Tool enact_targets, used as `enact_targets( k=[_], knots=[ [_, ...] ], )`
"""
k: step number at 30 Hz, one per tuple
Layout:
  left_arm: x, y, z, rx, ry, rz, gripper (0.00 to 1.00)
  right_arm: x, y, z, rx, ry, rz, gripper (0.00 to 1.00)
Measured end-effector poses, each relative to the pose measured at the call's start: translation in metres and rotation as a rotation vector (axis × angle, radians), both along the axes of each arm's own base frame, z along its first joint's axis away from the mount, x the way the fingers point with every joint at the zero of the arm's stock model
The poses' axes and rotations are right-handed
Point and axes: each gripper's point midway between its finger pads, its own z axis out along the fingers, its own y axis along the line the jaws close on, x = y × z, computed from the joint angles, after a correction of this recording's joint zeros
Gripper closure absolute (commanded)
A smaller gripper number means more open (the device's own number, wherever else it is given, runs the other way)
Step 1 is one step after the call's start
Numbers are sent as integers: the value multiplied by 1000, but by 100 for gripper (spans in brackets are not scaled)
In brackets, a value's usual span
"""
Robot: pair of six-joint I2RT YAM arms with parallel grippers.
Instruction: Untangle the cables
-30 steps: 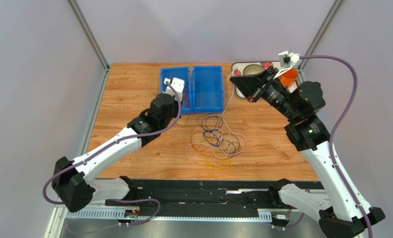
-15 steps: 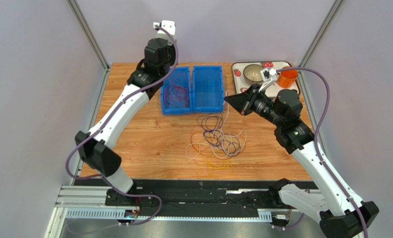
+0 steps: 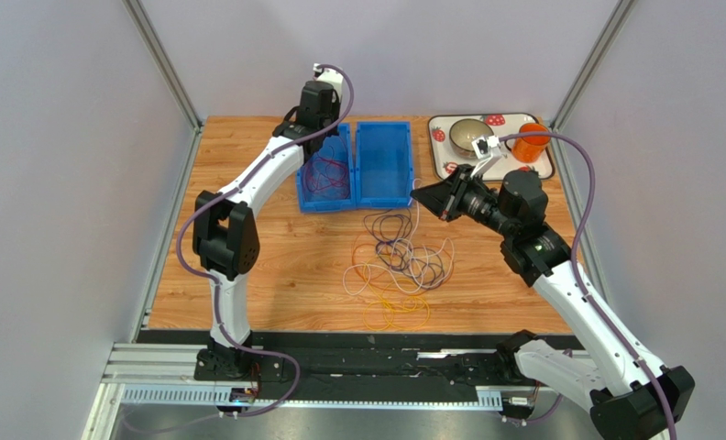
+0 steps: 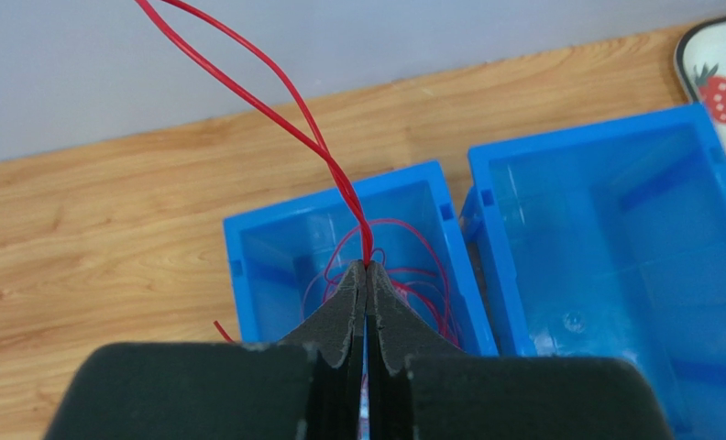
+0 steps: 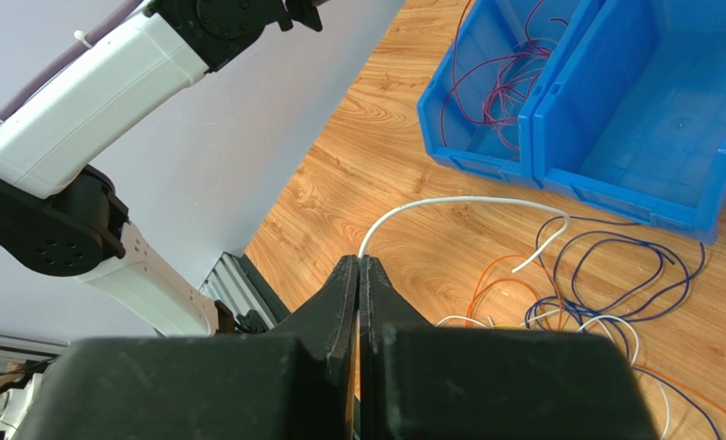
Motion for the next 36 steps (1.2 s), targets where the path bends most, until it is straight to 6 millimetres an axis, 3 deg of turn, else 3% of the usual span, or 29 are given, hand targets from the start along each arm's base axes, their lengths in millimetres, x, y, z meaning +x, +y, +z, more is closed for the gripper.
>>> enact_targets(
  k=[8, 17, 19, 20, 23, 26, 29, 36],
  knots=[
    [-11, -2, -54, -45, 93, 0, 100, 8, 5, -9, -9, 22, 11, 100],
    [-14, -6, -87, -129, 166, 22, 98, 10, 9, -20, -16, 50, 27, 100],
    [-14, -3, -98, -143, 198, 37, 87, 10, 10, -22, -17, 54, 27, 100],
    [-14, -1, -102, -145, 210, 43, 73, 10, 10, -23, -18, 57, 28, 100],
    [-16, 3, -110, -162, 247, 55, 55, 11, 11, -25, -16, 68, 32, 100],
    [-17, 3, -107, -175, 262, 55, 45, 11, 12, -26, -14, 73, 35, 100],
    [-17, 0, -96, -186, 270, 43, 42, 12, 13, -27, -12, 84, 37, 100],
    [-32, -4, -43, -234, 236, -4, 38, 14, 11, -35, -32, 105, 19, 100]
  ],
)
